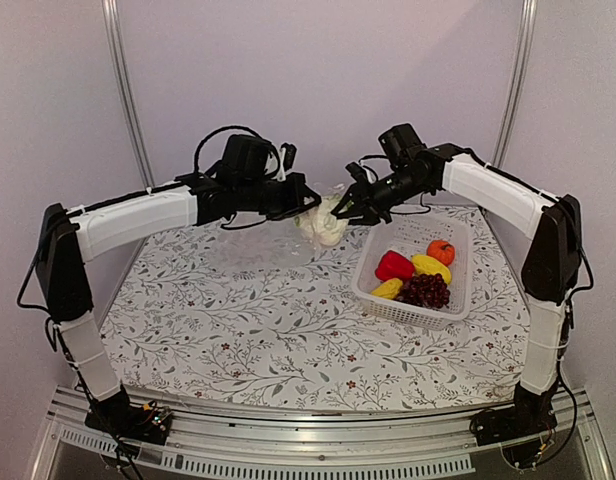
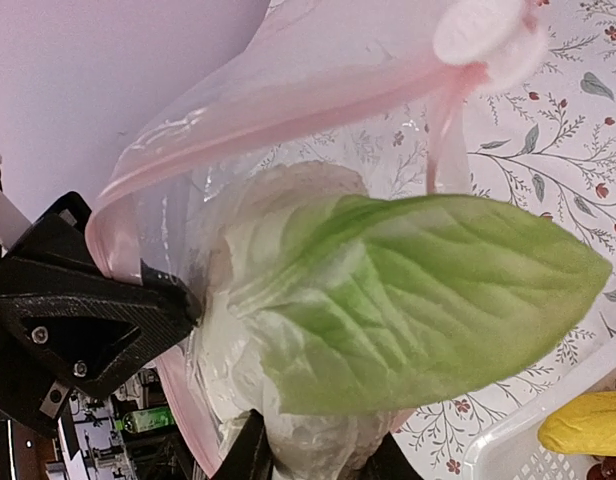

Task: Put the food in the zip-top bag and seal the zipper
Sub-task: Place the fake vegetable in the zipper food storage bag.

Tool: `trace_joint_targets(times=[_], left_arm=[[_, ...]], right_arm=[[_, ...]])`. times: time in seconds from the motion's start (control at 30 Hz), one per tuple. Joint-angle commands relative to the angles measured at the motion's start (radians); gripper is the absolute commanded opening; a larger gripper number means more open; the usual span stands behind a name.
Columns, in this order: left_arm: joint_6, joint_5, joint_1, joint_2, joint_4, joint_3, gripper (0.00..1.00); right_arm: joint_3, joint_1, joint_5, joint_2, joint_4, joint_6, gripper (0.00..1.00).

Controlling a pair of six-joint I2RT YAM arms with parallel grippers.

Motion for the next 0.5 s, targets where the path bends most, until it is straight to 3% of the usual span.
trace_joint_targets(times=[0.0,0.23,0.47], left_arm=[[0.005,0.081,0.003,0.038,0.024,-0.017,0.00],[0.008,0.095,0.001,0.083,0.017,0.040,0.00],[0.022,0.020,0.001,0.097,-0.006,0.071,0.00]], right_arm=[[0.104,0.029,0.086,0.017,-0.076,-0.023,0.15],[0.181,0.066,0.176,0.095,-0.268,-0.098,0.04],[0.133,0.075,0.050,0.083,-0.214,-0.079,0.02]])
